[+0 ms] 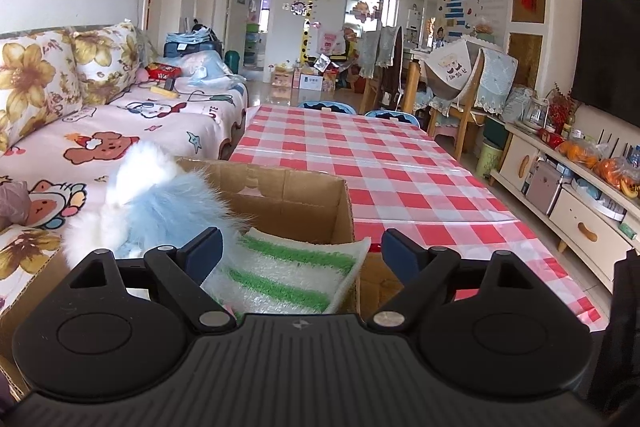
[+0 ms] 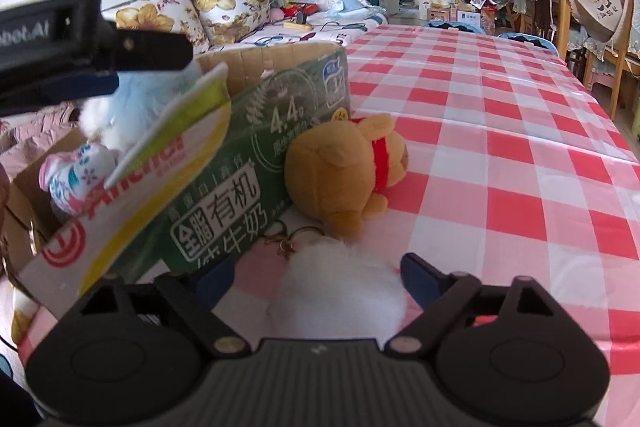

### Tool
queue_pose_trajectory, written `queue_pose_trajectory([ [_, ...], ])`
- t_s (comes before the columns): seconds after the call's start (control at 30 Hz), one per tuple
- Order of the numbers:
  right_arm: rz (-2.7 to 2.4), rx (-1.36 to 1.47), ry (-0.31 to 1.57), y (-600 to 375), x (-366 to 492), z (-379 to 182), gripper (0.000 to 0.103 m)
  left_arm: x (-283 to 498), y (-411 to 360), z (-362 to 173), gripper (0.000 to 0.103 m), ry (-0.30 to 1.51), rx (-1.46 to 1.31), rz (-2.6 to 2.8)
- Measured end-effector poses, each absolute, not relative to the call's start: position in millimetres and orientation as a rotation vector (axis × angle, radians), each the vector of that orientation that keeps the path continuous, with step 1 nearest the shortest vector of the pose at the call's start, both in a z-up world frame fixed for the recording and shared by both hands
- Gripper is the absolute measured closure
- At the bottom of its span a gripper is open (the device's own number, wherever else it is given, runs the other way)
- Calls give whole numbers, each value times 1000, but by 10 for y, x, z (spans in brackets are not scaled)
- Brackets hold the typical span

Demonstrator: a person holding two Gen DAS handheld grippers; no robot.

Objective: Organize soft objects
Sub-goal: 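Grasp the white fluffy pompom with the right tool while the left tool moves toward the brown teddy bear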

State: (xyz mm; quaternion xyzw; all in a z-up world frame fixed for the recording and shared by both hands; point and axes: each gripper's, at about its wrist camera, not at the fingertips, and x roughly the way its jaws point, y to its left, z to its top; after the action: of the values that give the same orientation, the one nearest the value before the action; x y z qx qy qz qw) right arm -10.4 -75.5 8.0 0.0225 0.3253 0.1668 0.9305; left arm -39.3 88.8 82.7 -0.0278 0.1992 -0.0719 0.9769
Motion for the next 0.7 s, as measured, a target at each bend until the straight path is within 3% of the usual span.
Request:
queue_pose_trajectory([
  [0.2, 362, -6, 665, -711, -106, 30, 28, -386, 884, 815, 0, 400, -54, -146],
  [0.37, 377, 3, 697, -734, -82, 13, 51, -394, 870, 807, 0, 392, -49, -148],
  [0.7, 354, -4, 715, -859, -80, 11, 57, -417, 814, 800, 0, 374, -34, -144],
])
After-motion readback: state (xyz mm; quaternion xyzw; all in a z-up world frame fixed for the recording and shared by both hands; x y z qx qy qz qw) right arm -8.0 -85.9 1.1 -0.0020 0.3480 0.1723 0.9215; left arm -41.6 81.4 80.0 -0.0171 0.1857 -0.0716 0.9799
